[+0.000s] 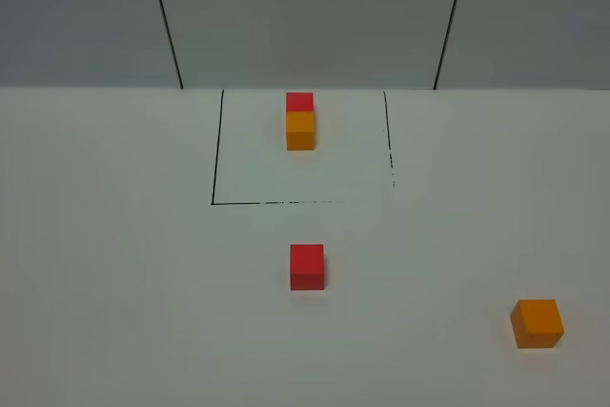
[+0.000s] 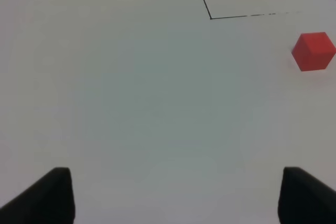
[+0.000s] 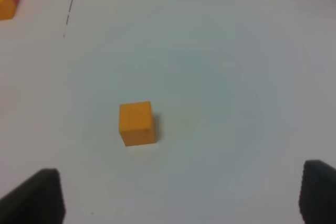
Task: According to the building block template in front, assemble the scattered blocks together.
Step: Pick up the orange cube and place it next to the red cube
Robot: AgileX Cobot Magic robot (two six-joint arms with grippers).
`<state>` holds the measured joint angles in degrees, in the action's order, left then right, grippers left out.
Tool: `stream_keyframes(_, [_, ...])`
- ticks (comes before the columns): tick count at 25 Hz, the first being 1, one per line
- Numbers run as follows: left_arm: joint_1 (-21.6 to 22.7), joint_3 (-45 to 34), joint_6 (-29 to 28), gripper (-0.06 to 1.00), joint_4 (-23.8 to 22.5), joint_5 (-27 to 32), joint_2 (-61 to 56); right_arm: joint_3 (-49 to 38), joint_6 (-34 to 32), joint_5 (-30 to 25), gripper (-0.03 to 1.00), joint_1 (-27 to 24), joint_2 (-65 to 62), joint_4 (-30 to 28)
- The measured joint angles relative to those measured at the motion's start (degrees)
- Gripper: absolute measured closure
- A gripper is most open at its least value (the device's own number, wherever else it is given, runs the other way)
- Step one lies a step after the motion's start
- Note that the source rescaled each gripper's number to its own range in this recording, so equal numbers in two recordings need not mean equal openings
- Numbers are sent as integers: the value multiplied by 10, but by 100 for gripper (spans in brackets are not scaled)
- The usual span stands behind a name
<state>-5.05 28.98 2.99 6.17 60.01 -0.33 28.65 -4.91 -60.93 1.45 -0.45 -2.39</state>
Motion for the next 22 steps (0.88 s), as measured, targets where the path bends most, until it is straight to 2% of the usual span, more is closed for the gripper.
stream_keyframes(22, [0, 0, -3, 24, -2, -1, 0, 0, 0, 0, 18, 0, 0, 0])
